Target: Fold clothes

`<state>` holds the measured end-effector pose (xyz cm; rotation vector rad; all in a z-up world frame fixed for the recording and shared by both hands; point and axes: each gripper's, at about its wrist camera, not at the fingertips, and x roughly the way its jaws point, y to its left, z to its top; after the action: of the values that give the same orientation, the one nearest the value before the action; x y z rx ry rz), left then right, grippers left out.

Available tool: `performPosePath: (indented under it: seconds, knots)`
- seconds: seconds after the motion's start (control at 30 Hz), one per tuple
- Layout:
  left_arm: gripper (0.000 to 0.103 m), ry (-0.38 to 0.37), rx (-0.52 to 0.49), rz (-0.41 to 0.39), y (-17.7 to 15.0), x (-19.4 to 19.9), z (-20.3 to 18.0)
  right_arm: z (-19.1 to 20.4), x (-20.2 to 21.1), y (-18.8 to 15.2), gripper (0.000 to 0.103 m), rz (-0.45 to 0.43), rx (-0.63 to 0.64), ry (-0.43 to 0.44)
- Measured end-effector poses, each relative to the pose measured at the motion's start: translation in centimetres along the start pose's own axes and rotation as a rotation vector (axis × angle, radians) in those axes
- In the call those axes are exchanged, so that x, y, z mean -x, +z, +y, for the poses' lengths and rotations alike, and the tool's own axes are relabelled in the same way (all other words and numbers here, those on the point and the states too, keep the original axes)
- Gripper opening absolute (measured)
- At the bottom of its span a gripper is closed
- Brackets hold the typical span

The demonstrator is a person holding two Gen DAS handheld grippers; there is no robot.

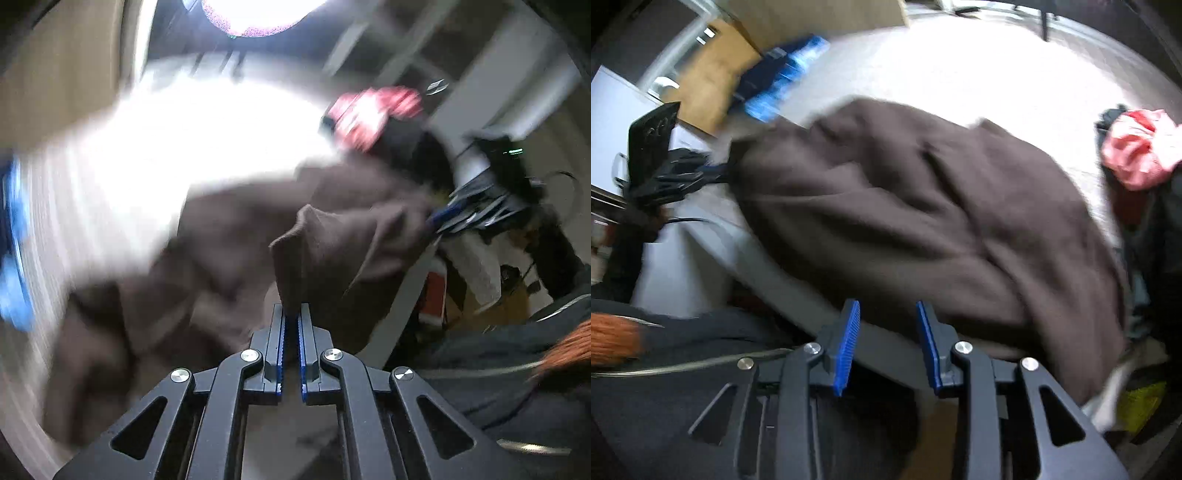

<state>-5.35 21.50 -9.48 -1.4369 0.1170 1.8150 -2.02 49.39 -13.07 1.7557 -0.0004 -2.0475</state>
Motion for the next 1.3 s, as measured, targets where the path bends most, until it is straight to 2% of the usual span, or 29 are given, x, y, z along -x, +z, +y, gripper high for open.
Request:
performPosePath:
  seconds: [0.07,0.13,0.2,0.27,0.4,0.5,0.57,0.6,0.63,0.77,0.9,0.93,0.97,1.0,1.03,1.13,1.3]
  knots:
    - [0.005,0.029,0.029,0.111,-1.7,-3.4,1.4,-0.4,-0.2,0.6,0.032,-0.013,-0.015,0.001]
    - [0.005,0.026,0.046,0.148,-2.6,-5.3,1.9,-0.3,-0.4,1.8,0.034,-0.026,0.03,-0.001]
    - [0.005,0.02,0.049,0.127,-2.4,-5.0,1.8,0.7,-1.5,3.0,0.04,-0.01,0.101,-0.025]
    - [0.005,0.015,0.05,0.113,-2.3,-4.7,1.8,1.8,-2.4,3.9,0.041,0.022,0.174,-0.051]
    - [0.005,0.021,0.028,0.111,-2.1,-4.1,1.2,4.3,-5.5,5.5,0.045,0.08,0.306,-0.014]
    - [0.005,0.026,0.01,0.105,-1.7,-3.8,0.6,5.6,-7.4,5.5,0.046,0.102,0.373,-0.068]
    - [0.005,0.031,0.01,0.1,-1.7,-3.5,0.4,6.2,-7.3,5.0,0.034,0.083,0.391,-0.096]
    - [0.005,0.029,0.001,0.095,-1.8,-3.2,0.1,6.4,-6.9,4.7,0.011,0.077,0.399,-0.089]
    - [0.005,0.028,-0.007,0.09,-1.9,-2.8,-0.2,6.5,-6.6,4.5,0.006,0.075,0.399,-0.079]
    - [0.005,0.051,-0.038,0.047,-0.8,-1.0,-1.9,6.0,-2.7,3.8,0.005,-0.009,0.343,-0.105]
    - [0.007,0.058,-0.133,-0.051,3.1,1.1,-3.7,3.2,3.1,3.7,0.005,-0.146,0.204,-0.169]
    - [0.024,0.078,-0.142,-0.063,4.1,1.1,-3.4,1.9,4.1,3.6,0.005,-0.163,0.154,-0.205]
    - [0.052,0.098,-0.151,-0.076,5.1,1.2,-3.0,0.5,4.2,3.1,0.005,-0.147,0.11,-0.248]
    - [0.057,0.115,-0.16,-0.085,6.0,1.2,-2.7,-1.0,4.0,2.4,0.005,-0.118,0.072,-0.287]
    - [0.055,0.113,-0.17,-0.071,6.5,0.7,-2.5,-2.2,3.5,1.7,0.005,-0.09,0.042,-0.309]
    - [0.054,0.107,-0.2,-0.028,8.1,-0.7,-1.9,-4.6,1.0,-0.5,0.005,-0.025,-0.018,-0.288]
    - [0.053,0.096,-0.25,0.042,10.6,-3.0,-0.9,-5.9,-0.3,-1.5,0.005,-0.016,-0.047,-0.231]
